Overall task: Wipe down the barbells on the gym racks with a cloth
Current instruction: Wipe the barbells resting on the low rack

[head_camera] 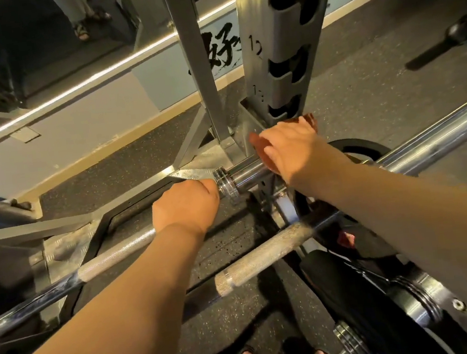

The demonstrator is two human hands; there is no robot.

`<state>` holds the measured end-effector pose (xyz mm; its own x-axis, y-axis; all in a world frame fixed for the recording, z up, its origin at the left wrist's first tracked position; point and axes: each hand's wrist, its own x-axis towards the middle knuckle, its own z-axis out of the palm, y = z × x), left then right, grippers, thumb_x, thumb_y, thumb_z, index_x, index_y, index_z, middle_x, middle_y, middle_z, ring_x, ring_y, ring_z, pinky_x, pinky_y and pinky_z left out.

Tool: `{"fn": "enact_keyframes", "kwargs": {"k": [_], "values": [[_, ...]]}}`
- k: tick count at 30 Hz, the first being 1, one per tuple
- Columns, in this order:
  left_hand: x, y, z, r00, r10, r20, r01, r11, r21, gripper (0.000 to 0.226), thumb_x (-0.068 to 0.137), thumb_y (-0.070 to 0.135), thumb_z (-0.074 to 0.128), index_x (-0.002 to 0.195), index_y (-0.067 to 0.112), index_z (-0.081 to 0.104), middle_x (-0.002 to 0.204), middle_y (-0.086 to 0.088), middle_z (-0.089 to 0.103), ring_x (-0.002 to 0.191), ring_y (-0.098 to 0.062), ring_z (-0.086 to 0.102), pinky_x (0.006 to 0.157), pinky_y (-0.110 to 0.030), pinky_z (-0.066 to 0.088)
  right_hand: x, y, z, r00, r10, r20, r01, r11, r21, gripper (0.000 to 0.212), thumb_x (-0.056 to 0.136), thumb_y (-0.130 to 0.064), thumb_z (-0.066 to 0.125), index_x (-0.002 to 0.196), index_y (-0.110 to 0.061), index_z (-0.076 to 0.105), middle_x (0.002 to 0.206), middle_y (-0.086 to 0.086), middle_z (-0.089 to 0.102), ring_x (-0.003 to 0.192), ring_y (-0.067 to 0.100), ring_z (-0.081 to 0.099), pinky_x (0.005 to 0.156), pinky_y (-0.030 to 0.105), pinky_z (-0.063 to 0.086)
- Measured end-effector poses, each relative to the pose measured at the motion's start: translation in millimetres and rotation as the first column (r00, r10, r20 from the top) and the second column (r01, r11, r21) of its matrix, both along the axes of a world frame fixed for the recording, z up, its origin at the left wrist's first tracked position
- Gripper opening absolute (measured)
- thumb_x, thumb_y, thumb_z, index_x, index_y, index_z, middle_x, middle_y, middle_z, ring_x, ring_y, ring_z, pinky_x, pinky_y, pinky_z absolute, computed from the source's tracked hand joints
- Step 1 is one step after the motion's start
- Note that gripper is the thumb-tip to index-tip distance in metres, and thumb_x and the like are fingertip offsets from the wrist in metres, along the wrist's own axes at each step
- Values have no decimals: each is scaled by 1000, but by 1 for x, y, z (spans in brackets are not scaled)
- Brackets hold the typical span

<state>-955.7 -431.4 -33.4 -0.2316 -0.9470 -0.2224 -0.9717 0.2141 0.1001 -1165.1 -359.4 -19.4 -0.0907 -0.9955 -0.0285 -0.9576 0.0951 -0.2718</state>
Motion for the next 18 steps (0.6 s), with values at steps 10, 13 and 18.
{"fn": "enact_keyframes", "kwargs": {"k": [10, 13, 18], "values": [[0, 2, 0, 1000, -8, 17, 9, 999, -31, 47, 98, 37, 29, 69, 17, 60, 69, -4, 59, 65, -23, 55, 62, -33, 42, 27, -5, 21, 984, 14, 175, -55, 971, 234, 64, 92, -3, 61, 149, -19, 37, 144, -4, 46, 144, 20, 34, 126, 48, 5], [-1, 2, -1, 1000, 2, 20, -2, 999, -41, 49, 99, 36, 28, 69, 16, 60, 67, -4, 59, 61, -22, 54, 59, -31, 38, -12, -9, 17, 936, -205, 287, 144, 965, 219, 42, 97, -3, 55, 135, -18, 46, 101, -12, 48, 114, 18, 50, 118, 51, 32], [-2, 3, 1, 1000, 10, 23, -9, 999, -47, 50, 99, 36, 28, 68, 15, 60, 67, -5, 59, 62, -24, 55, 60, -31, 40, 22, -2, 19, 936, -324, 134, 296, 936, 191, 57, 91, 2, 48, 145, -12, 38, 155, 9, 40, 153, 29, 21, 125, 51, 1]]}}
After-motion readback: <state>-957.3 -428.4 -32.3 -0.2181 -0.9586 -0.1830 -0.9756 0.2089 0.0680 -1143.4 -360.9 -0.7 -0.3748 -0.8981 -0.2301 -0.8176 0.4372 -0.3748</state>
